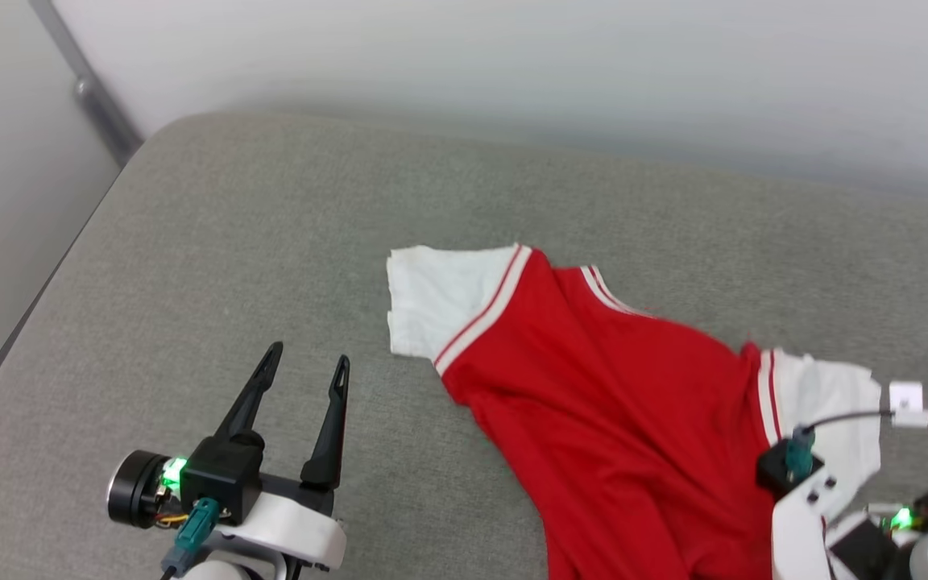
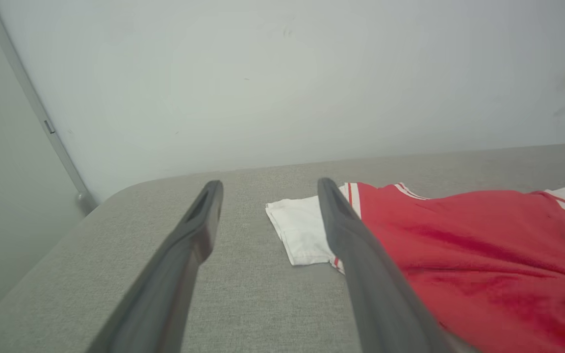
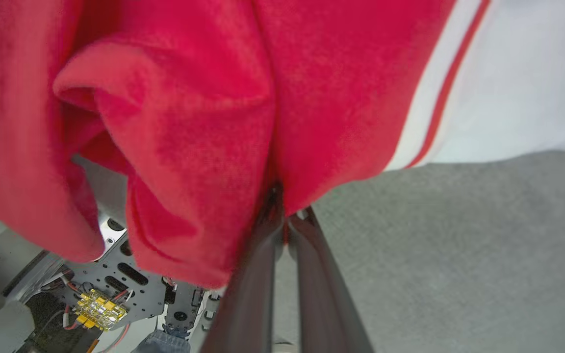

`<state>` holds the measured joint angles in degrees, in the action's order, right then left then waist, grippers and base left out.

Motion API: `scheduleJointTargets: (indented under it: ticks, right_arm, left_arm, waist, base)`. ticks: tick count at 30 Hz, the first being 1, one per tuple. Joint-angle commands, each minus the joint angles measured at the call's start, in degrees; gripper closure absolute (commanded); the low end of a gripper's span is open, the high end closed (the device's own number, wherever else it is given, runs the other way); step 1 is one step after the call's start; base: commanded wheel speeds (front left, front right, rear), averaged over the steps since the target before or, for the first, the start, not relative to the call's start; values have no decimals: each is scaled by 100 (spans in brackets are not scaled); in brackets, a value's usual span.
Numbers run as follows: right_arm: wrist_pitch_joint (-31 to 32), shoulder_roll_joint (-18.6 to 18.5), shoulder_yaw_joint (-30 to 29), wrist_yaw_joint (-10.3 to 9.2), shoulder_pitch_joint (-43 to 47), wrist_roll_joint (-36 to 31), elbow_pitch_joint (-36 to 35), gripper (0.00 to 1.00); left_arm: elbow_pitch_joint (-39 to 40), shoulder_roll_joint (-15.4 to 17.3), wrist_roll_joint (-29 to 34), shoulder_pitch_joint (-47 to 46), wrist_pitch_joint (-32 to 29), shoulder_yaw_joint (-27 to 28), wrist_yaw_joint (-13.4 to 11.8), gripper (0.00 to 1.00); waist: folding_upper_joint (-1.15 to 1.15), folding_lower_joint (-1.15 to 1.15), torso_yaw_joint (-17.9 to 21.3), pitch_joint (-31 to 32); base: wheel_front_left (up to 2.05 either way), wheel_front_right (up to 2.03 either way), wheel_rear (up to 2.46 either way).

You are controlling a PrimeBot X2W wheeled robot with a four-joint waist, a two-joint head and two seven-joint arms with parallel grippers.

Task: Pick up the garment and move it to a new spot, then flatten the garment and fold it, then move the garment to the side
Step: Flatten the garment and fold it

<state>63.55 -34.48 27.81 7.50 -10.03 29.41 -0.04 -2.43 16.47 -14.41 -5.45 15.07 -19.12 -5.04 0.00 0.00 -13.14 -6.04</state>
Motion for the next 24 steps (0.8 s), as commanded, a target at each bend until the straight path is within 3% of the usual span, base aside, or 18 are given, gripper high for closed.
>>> scheduleJointTargets:
  ticks: [1,6,7,8,18,24]
  right_arm:
    - [13,-7,3,-2,195,38,-21,100]
    - [-68,168,-99,-2,611,-34,-48,100]
    - [-147,222,-133,-2,639,-72,-72,58]
    - [-226,284,-199,-2,658,-90,-77,0]
    - [-1603,906,-1432,-3,251,27,-770,0]
    - [-3173,1447,-2592,-2,187,-257,-1210,0]
  left_arm:
    - [-18,28,5,77,14,18,3,0]
    - [-5,48,-34,141,14,23,-6,0]
    - [-1,53,-34,138,14,24,-4,0]
    - [7,61,-40,129,14,30,-4,0]
    - [126,255,-156,-128,-35,215,31,0]
    - [281,457,-258,-440,-235,336,133,0]
  waist:
    - [0,0,97,102]
    - [0,0,207,97]
    - [0,0,233,92]
    - [0,0,268,87]
    - [0,0,755,76]
    - [0,0,1064,-75]
  base:
    - [0,0,0]
    - [0,0,0]
    - [0,0,0]
    - [0,0,0]
    - [0,0,0]
    - [0,0,0]
